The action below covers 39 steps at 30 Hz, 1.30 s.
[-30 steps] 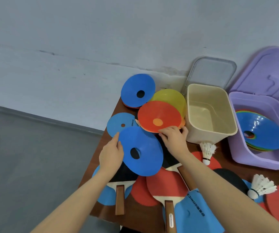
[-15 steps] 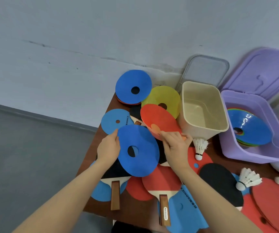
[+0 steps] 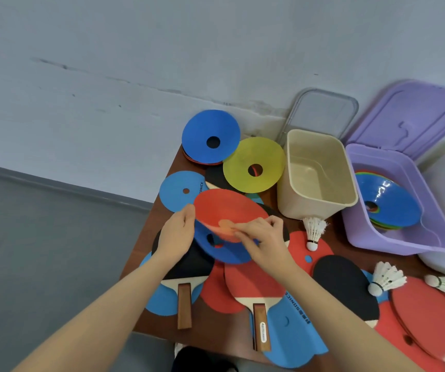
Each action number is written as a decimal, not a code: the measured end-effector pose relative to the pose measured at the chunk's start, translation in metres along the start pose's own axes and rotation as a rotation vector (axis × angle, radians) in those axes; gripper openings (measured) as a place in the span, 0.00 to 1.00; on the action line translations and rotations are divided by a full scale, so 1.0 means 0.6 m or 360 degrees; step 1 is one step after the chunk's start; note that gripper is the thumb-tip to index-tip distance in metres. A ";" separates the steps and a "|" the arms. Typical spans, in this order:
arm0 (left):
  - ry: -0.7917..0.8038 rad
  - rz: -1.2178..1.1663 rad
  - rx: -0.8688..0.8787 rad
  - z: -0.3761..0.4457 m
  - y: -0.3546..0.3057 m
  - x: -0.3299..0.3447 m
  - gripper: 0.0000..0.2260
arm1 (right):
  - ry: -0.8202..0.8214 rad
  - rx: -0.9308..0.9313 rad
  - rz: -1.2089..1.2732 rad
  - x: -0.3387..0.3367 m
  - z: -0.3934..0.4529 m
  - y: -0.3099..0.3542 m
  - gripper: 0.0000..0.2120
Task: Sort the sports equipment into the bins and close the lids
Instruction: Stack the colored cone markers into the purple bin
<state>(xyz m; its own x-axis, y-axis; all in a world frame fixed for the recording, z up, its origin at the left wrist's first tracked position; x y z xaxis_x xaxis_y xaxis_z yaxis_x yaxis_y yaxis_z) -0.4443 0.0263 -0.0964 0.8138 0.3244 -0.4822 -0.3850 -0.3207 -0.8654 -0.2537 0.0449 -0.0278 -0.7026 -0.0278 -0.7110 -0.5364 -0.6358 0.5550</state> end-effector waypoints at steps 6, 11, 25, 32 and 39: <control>0.0122 0.0270 0.0033 0.013 0.038 0.011 0.19 | -0.0086 0.0725 -0.0270 0.014 -0.029 -0.080 0.18; 0.0079 0.0432 0.0099 0.014 0.054 0.011 0.23 | 0.0056 0.1277 -0.0158 0.042 -0.062 -0.147 0.24; -0.0028 0.0714 0.0262 -0.013 0.047 0.015 0.30 | -0.0279 0.1062 0.0248 0.005 -0.079 -0.102 0.12; -0.0020 0.0983 0.0260 -0.022 0.048 0.009 0.31 | -0.0024 0.1158 -0.0193 0.030 -0.106 -0.117 0.18; 0.0033 0.0585 0.0280 -0.033 0.046 -0.005 0.30 | -0.0074 0.1024 0.0270 0.057 -0.094 -0.088 0.17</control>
<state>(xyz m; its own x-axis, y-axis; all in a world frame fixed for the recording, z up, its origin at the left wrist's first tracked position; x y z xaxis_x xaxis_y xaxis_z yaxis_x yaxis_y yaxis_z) -0.4486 -0.0013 -0.1160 0.6162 0.1978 -0.7624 -0.7189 -0.2541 -0.6470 -0.2231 0.0343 -0.1057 -0.8136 -0.0443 -0.5797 -0.5785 -0.0378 0.8148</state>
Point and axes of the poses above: each hand's wrist, its own z-axis towards the middle knuckle, its own x-axis out of the palm, y = z × x, the point moved 8 cm from there along z, towards the middle knuckle, and after that the axes turned 4 degrees about -y, right-handed, at the moved point
